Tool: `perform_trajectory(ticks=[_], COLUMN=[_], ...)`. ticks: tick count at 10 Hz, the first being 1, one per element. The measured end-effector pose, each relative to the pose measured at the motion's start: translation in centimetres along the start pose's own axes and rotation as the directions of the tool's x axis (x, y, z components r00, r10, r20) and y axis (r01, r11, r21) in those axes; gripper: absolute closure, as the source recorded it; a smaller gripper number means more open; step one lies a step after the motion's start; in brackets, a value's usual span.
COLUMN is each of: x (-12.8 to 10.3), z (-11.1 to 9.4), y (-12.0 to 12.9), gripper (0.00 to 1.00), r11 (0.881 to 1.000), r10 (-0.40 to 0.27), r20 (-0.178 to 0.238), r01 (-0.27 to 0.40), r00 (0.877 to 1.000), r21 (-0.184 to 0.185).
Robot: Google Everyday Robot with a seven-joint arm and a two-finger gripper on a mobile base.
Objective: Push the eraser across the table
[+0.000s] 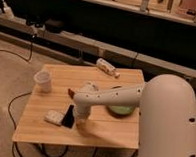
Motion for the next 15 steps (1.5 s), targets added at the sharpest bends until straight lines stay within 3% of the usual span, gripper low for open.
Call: perform_trajectory(ticks=[2,6,15], x=[2.1,4.8,9.3], z=[0.4,0.7,4.1], y=[-0.7,-4.0,-12.0], gripper=[0.73,0.73,0.73], r11=[0.999,0.999,0.999], r10=[0.009,-0.013,-0.043], r20=[-0.01,-0.033,-0.104], r01=[-0.009,0.012,0.046], r00=[1.0,0.999,0.994], r21=[-0.032,-0.043,0.029])
